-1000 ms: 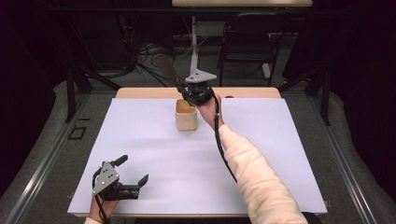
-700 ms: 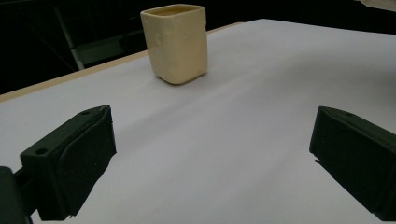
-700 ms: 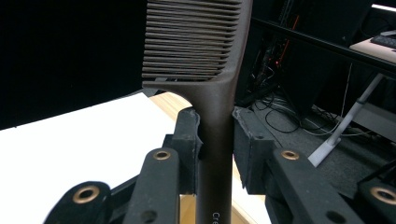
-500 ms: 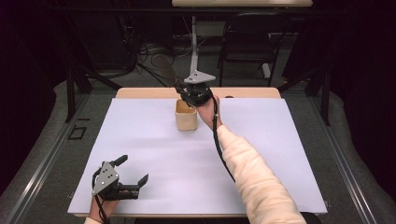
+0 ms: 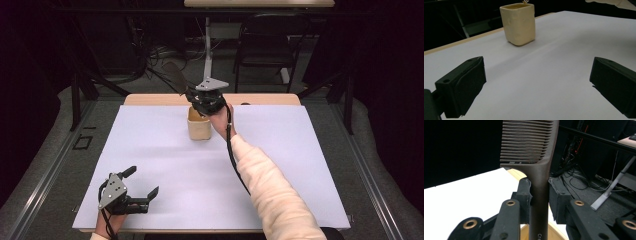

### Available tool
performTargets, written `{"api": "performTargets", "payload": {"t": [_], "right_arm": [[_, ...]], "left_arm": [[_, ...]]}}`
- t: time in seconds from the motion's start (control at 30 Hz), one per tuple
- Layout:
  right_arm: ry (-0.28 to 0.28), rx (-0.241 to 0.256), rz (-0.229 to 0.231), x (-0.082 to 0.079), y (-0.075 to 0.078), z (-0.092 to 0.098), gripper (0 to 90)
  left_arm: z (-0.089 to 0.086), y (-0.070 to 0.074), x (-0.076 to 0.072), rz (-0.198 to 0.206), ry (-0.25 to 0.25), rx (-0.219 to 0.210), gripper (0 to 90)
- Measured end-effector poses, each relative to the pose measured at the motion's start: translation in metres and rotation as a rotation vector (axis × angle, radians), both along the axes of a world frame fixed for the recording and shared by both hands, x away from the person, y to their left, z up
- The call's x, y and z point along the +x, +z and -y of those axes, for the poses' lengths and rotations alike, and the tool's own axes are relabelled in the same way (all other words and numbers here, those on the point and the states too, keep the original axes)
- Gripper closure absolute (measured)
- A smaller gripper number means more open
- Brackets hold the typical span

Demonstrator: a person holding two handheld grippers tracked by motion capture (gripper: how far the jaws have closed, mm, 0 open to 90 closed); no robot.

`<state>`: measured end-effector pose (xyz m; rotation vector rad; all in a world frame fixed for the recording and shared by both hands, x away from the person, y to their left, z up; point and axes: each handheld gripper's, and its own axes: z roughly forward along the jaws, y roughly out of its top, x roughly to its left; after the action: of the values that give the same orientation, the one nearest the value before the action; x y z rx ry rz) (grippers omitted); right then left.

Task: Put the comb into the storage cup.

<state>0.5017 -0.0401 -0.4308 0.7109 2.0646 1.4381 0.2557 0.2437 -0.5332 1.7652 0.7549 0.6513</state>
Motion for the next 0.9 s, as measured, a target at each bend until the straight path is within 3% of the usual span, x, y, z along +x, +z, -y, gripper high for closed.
{"api": "performTargets", "payload": {"t": [0.9], "right_arm": [[0.015,0.002,-0.021,0.001,-0.011,-0.002,71.9]], "left_arm": [[0.000,0.000,0.000,0.002,-0.002,0.003,0.6]]}}
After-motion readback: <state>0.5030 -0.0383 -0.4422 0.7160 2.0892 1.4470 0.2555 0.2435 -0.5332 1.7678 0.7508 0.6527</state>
